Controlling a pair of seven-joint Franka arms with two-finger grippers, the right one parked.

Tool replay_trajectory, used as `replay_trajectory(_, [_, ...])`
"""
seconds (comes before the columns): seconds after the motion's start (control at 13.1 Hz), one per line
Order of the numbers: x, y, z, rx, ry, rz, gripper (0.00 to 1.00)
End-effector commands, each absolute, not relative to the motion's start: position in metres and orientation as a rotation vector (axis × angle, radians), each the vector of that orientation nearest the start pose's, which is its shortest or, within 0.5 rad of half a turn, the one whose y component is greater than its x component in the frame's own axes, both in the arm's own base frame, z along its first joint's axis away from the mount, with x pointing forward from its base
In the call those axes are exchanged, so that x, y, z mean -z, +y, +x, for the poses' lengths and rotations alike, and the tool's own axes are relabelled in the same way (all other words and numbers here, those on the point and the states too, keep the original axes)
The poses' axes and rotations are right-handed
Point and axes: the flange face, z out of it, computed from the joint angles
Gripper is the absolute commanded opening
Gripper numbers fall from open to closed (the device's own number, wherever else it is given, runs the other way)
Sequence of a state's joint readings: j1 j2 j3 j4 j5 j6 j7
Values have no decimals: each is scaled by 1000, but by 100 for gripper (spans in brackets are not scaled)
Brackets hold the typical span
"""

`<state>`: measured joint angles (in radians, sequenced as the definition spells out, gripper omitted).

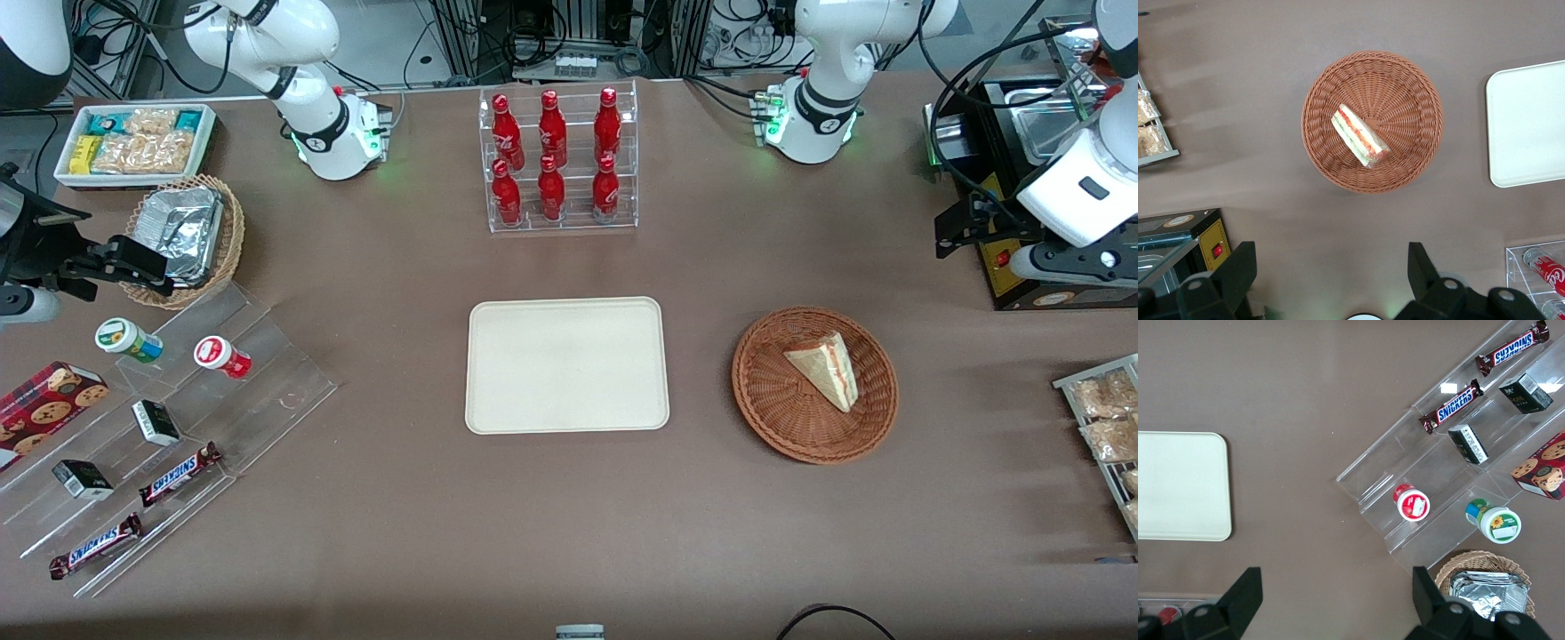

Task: Place sandwich from basket to tray
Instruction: 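Move the left gripper over the wrapped sandwich in the wicker basket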

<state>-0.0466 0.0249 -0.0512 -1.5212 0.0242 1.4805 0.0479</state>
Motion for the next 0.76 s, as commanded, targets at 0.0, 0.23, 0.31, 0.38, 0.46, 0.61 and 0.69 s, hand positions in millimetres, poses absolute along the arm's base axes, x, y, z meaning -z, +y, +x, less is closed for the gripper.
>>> replay_trajectory(0.0, [-632, -53, 551, -114, 255, -3105, 100])
replay_trajectory(0.23, [-630, -54, 550, -118, 257, -3102, 100])
replay_trajectory(0.31, [-629, -54, 550, -123, 254, -3101, 100])
replay_trajectory(0.38, [-628, -52, 550, -126, 245, -3105, 100])
replay_trajectory(0.46, [-624, -51, 550, -142, 243, -3103, 100])
replay_trajectory(0.61, [-611, -50, 546, -165, 193, -3098, 100])
replay_trajectory(0.69, [-604, -50, 545, -168, 121, -3097, 100])
